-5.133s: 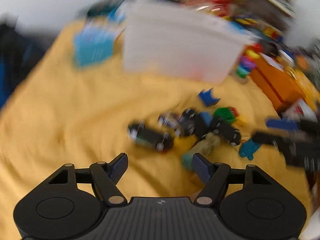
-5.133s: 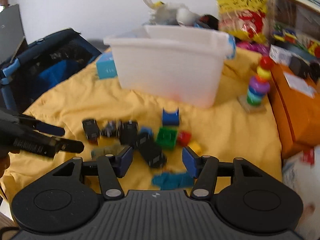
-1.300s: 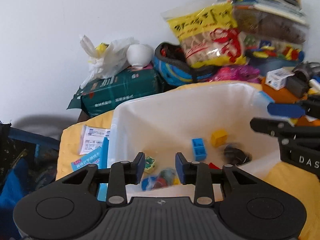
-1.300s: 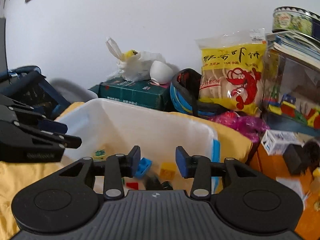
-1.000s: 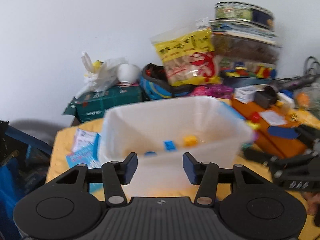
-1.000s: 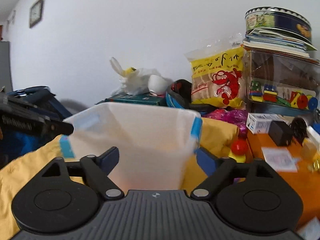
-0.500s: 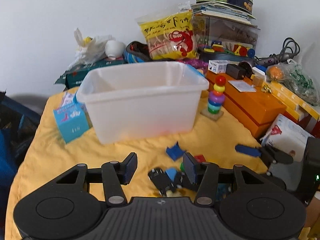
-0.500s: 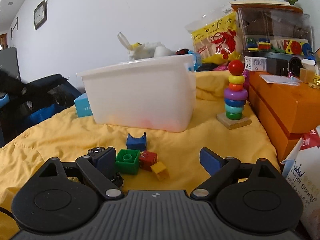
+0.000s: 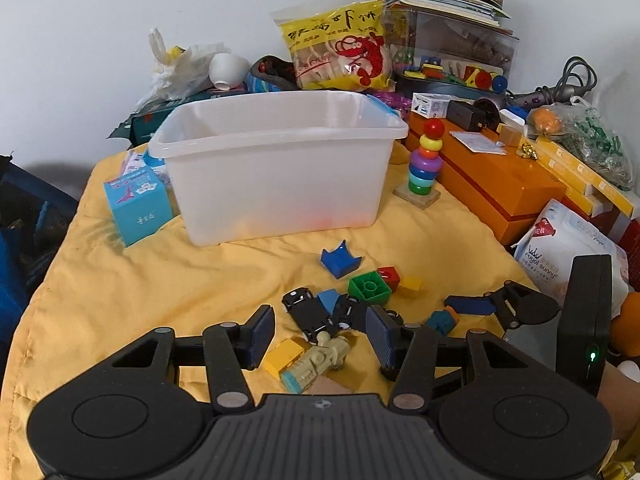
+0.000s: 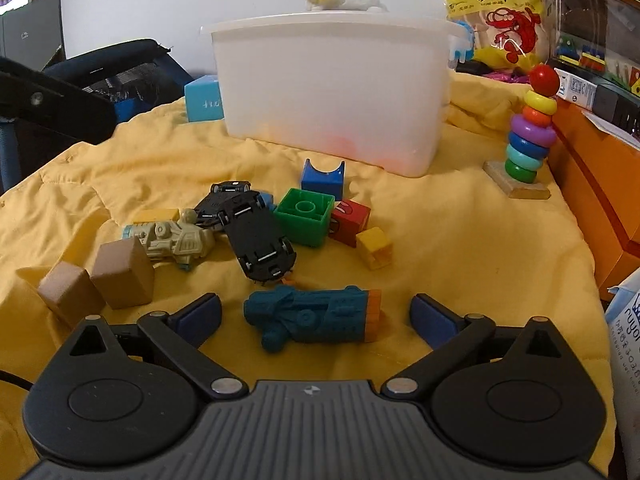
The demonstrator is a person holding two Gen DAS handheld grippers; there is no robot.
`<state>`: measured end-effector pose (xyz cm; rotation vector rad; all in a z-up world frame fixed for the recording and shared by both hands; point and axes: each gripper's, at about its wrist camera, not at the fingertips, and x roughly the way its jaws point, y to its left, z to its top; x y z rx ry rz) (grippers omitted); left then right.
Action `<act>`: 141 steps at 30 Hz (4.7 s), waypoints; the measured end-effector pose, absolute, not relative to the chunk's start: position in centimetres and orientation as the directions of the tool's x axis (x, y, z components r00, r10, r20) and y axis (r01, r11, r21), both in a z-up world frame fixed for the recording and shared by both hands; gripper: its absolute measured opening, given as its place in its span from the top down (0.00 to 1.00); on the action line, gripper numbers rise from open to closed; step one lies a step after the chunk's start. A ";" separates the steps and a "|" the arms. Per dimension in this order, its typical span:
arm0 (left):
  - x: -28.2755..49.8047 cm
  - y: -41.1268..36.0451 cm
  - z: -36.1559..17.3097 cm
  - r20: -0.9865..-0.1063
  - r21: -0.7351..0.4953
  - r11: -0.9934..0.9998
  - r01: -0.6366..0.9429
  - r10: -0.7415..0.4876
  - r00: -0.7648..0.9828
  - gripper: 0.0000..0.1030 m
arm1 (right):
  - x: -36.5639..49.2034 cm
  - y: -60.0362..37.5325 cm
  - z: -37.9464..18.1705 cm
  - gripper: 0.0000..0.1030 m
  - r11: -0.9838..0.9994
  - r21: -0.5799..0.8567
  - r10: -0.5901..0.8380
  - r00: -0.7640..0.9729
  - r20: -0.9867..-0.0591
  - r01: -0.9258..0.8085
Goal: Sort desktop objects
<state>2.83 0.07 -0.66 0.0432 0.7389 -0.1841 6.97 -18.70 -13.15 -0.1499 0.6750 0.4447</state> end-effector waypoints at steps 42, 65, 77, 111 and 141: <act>3.3 1.5 -2.3 -0.713 -0.042 0.983 0.180 -0.156 0.684 0.47 | 7.0 -18.9 -13.1 0.00 0.895 0.023 0.356 0.685 -0.636 -0.445; 4.6 3.5 -3.4 -0.744 -0.035 0.981 0.193 -0.154 0.650 0.47 | 7.0 -18.8 -13.3 0.00 0.896 0.023 0.356 0.686 -0.635 -0.443; 1.1 2.3 -5.6 -0.809 -0.036 0.951 0.308 -0.209 0.550 0.47 | 6.0 -19.6 -11.7 0.21 0.902 0.017 0.339 0.687 -0.643 -0.430; 2.1 9.0 -2.1 -0.718 -0.147 0.949 0.278 -0.296 0.630 0.59 | 4.1 -11.8 -7.7 0.69 0.813 0.024 0.445 0.594 -0.671 -0.582; 21.4 6.8 4.7 -0.582 0.017 0.989 0.150 -0.112 0.806 0.55 | 20.6 -15.1 0.9 0.61 0.949 -0.034 0.251 0.817 -0.519 -0.313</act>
